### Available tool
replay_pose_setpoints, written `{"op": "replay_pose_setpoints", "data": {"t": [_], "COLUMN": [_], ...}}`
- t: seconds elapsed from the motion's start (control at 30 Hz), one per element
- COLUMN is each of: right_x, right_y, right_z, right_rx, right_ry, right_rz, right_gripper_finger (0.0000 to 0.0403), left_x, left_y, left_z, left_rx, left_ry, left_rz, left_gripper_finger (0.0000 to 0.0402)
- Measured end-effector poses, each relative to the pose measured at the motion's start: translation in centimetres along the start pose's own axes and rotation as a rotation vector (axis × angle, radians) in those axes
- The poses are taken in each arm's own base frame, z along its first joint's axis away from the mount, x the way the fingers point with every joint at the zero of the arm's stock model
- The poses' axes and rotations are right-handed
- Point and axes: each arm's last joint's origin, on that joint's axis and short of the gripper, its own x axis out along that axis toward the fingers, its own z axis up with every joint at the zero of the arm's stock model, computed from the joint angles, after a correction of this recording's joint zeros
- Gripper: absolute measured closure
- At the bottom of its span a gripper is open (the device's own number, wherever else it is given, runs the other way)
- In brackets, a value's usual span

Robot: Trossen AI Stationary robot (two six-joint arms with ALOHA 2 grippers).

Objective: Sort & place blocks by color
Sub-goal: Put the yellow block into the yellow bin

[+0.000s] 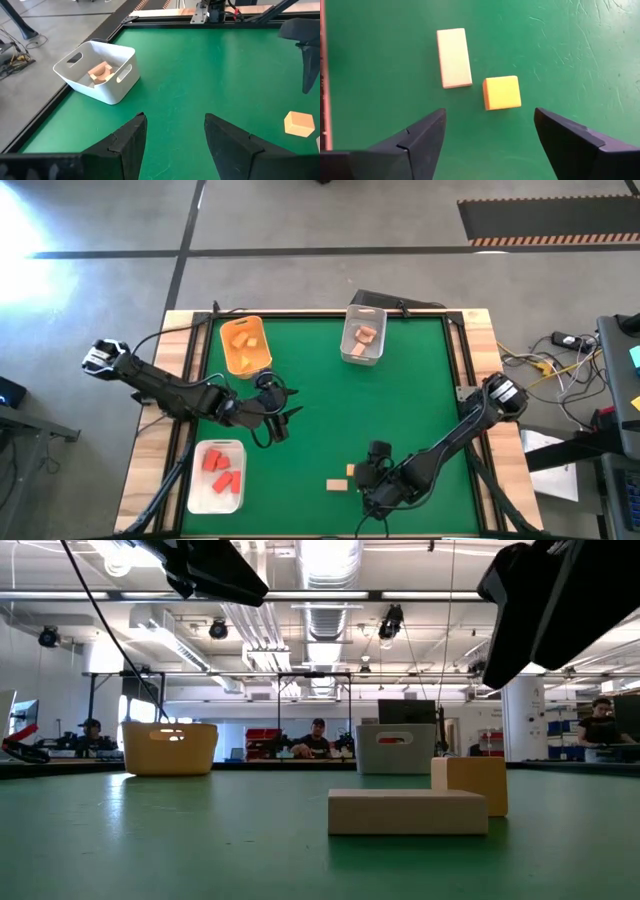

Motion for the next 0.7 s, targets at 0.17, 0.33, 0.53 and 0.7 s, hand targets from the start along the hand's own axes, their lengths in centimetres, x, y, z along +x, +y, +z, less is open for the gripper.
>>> {"op": "replay_pose_setpoints", "data": {"t": [0.17, 0.33, 0.53, 0.7], "right_x": [0.1, 0.6, 2.3, 4.0], "right_y": [-0.1, -0.2, -0.8, -1.9], "right_z": [0.1, 0.0, -0.9, -1.9], "right_rx": [0.002, -0.014, 0.004, 0.015], "right_ry": [-0.03, -0.09, -0.117, -0.117], "right_rz": [-0.027, -0.065, -0.048, -0.056], "right_gripper_finger": [0.0091, 0.0092, 0.0101, 0.0102], "left_x": [0.0, 0.0, 0.0, 0.0], "left_y": [0.0, 0.0, 0.0, 0.0], "left_z": [0.0, 0.0, 0.0, 0.2], "left_rx": [0.045, 0.055, 0.078, 0.096], "left_ry": [-0.001, -0.001, -0.002, -0.02], "left_rz": [0.001, 0.002, 0.005, 0.006], "left_gripper_finger": [0.0219, 0.0219, 0.0219, 0.0219]}}
